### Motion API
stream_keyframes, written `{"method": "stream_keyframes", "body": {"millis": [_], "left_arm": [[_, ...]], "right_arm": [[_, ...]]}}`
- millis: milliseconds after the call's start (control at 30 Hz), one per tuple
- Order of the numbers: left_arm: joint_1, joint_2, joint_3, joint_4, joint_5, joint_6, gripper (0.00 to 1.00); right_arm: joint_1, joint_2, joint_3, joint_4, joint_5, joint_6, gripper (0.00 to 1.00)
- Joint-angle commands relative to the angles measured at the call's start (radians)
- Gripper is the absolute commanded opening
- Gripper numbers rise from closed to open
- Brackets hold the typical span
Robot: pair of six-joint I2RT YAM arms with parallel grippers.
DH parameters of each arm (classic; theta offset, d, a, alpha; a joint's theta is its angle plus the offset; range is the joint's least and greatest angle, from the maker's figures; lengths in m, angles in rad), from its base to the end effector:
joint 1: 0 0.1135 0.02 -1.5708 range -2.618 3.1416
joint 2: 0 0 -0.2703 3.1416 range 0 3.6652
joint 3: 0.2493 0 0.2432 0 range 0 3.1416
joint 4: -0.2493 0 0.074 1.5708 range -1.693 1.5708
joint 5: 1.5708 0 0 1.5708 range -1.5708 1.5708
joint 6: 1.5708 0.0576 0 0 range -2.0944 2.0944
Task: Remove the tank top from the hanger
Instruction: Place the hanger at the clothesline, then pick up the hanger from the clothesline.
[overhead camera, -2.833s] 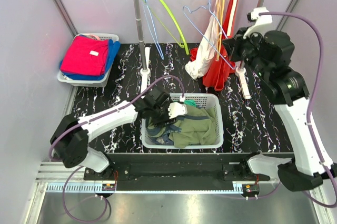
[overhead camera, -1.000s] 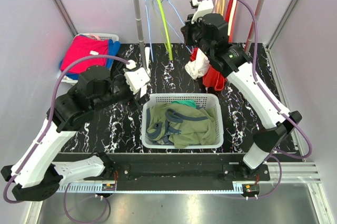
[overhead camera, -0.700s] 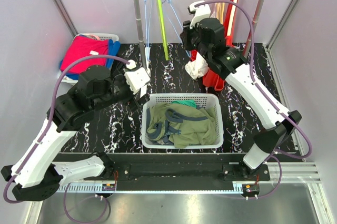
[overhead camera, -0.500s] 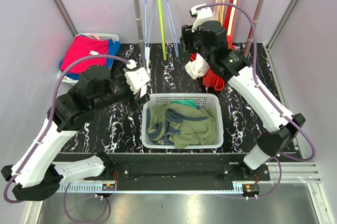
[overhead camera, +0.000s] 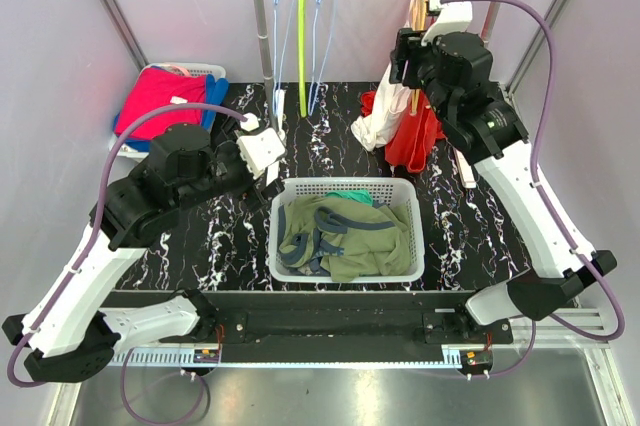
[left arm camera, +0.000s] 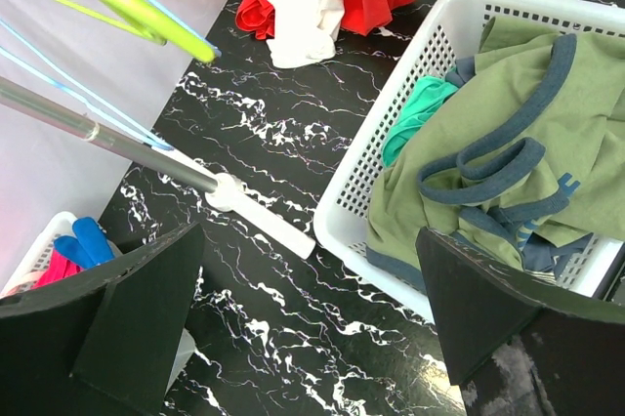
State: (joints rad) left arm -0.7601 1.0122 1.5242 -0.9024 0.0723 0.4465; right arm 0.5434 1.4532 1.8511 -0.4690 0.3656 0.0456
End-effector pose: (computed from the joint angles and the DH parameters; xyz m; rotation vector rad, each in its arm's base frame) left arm 0.1235 -0.1232 0.4605 1.1569 1.5950 -0.2764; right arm 0.2758 0.1425 0.5195 -0.1284 1.6343 0.1509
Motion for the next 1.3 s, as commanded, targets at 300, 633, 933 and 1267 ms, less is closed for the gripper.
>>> {"method": "stream_keyframes", "body": {"millis": [300,633,933,1267], "left_arm": [[0.008,0.002,0.028,0.013,0.043,-0.002,0.99],[0.01,0.006,0.03,0.01,0.058,-0.005,0.99],[0.013,0.008,0.031,0.007,0.075,-0.006,0.99],[0.013,0.009,0.019,0.007,0.075,0.004,0.99]], "right_arm": [[-0.08,-0.024,-0.033,-0.066,0.035,0.062,0.76],[-0.131,-0.06,-0.076,-0.082,0.041,0.065,0.79],[-0.138,0.042,-0.023,-0.076,-0.048,0.097,0.73],[-0.138,0.055,-0.056,-0.051,-0.044,0.085,0.47]]}}
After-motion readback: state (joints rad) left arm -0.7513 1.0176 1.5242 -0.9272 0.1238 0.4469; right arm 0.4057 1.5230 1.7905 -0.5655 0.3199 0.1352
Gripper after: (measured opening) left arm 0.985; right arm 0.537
